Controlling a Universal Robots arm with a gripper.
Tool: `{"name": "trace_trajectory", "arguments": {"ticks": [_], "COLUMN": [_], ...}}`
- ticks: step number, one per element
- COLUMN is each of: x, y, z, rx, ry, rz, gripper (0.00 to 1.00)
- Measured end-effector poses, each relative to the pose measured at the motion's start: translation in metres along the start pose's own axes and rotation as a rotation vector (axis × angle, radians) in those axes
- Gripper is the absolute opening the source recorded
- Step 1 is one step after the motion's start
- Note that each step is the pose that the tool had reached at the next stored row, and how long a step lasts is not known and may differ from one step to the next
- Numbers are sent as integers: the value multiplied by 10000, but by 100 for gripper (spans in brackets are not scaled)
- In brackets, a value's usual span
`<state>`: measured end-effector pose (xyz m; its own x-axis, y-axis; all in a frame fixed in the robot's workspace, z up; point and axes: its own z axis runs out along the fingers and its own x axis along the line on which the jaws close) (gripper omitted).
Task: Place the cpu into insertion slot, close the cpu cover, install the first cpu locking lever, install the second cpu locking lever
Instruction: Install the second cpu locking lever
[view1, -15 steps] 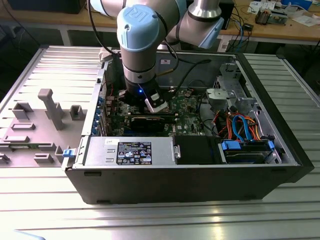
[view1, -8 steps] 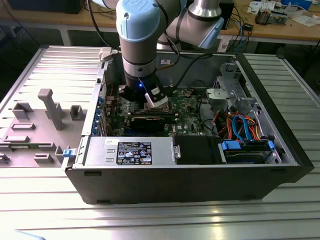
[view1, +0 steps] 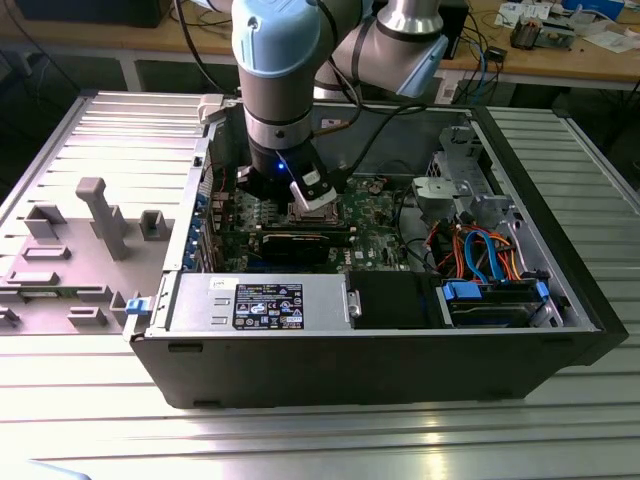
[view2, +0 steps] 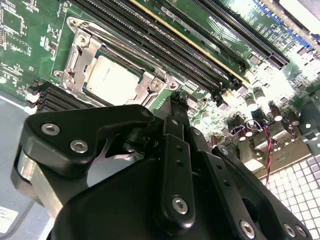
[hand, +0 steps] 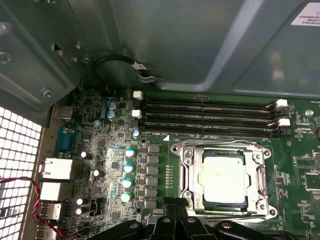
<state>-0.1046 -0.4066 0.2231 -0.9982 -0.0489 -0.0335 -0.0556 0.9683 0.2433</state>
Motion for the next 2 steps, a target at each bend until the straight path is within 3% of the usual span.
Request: {"name": "trace_trajectory", "arguments": {"ticks": [2], "x": [0], "y": [0], "z": [0], "rx": [0], "ry": [0], "rz": [0], "gripper": [11]}}
